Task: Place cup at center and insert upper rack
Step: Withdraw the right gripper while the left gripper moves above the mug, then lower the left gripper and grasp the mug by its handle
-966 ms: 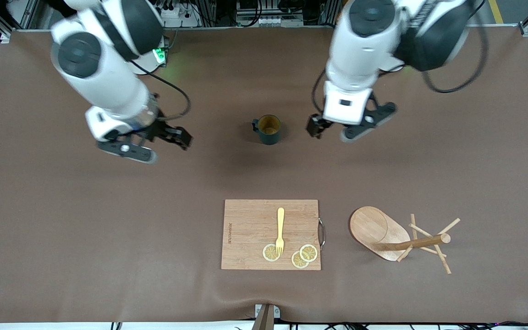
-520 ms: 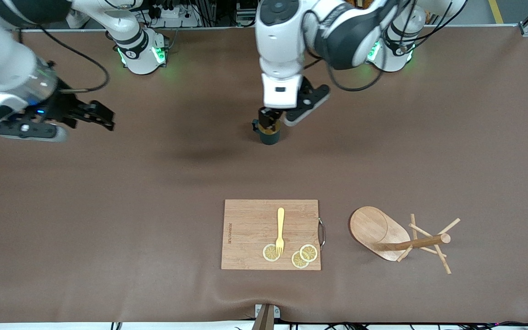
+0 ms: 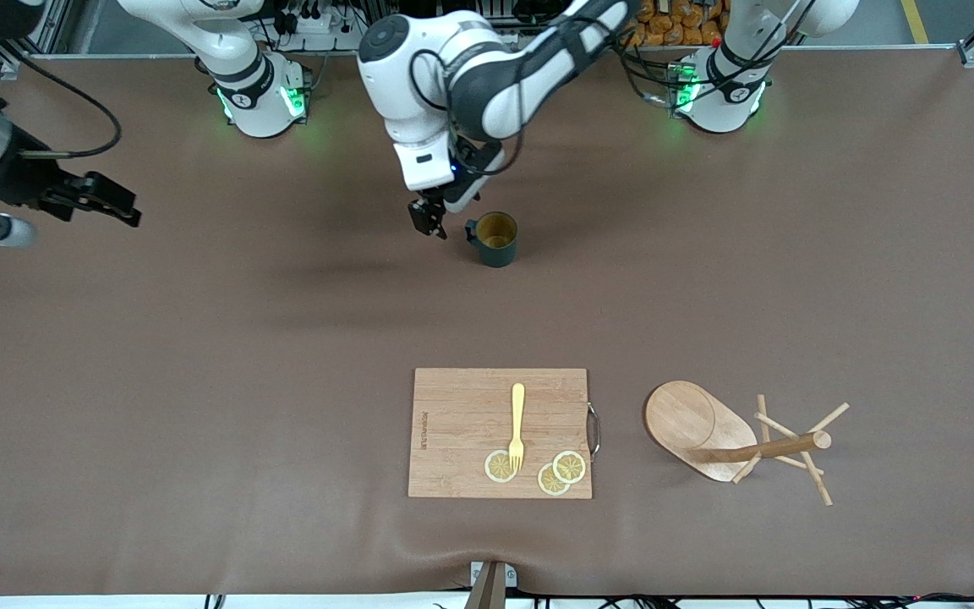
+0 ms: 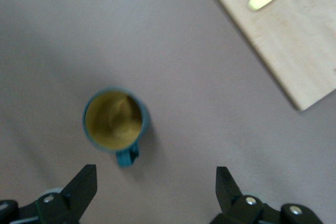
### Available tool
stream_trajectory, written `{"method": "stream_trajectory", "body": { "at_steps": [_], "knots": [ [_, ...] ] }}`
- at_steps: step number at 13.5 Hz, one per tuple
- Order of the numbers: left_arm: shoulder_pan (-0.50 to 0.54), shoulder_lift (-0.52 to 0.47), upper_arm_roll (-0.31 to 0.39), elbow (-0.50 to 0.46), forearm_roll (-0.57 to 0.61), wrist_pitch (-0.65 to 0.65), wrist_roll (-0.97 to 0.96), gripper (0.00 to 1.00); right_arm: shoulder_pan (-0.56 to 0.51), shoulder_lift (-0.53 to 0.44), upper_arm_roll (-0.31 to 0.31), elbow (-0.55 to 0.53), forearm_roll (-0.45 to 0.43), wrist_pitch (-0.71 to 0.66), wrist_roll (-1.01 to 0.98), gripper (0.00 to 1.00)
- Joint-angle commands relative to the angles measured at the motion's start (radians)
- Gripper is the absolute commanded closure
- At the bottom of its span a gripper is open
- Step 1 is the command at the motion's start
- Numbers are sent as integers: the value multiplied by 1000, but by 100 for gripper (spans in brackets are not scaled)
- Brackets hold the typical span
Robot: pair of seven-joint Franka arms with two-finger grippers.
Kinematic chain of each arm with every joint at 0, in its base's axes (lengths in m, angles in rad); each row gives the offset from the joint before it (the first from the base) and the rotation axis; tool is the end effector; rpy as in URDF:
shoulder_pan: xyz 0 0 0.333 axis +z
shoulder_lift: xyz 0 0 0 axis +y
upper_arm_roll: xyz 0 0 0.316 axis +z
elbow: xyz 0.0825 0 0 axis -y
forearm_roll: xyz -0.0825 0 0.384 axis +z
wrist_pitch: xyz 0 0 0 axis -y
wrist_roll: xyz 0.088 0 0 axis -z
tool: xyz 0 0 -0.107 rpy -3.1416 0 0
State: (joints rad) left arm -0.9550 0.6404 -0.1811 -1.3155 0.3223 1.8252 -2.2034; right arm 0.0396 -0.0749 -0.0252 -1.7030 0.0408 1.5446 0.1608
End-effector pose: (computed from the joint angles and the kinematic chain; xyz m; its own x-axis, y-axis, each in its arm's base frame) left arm 0.3501 -0.6258 0.3583 0.5284 0.8179 0.2278 0.8384 -0.5449 0.0118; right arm 0.5254 0.0116 0.6008 0.9855 -0.1445 -0.0891 -0.1476 -0.9886 -0.0287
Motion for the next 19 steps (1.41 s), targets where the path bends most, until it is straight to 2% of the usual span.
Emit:
{"method": "stream_trajectory", "body": {
  "at_steps": [1, 2, 5, 8, 11, 14, 17, 19],
  "knots": [
    [-66, 62, 11, 36, 62, -10, -189, 0, 13, -66, -35, -82, 13, 11, -20, 0],
    [-89, 77, 9, 35, 102, -14, -249, 0, 13, -66, -50, -83, 8, 15, -39, 0],
    [-103, 130, 11, 33, 118, -17, -465, 0, 13, -65, -53, -79, -16, 14, -72, 0],
    [-151, 179, 31, 35, 118, -32, -473, 0, 14, -62, -51, -79, -29, 11, -138, 0],
    [-263, 238, 142, 61, 107, -34, -483, 0, 17, -65, -51, -84, -29, 5, -168, 0],
    [-281, 268, 152, 61, 106, -47, -489, 0, 8, -62, -56, -84, -27, -14, -164, 0],
    [-288, 274, 160, 62, 106, -49, -496, 0, 16, -45, -88, -87, -13, 23, -167, 0],
    [-288, 274, 169, 62, 106, -49, -498, 5, 14, -46, -96, -89, -10, 20, -173, 0]
  ]
}}
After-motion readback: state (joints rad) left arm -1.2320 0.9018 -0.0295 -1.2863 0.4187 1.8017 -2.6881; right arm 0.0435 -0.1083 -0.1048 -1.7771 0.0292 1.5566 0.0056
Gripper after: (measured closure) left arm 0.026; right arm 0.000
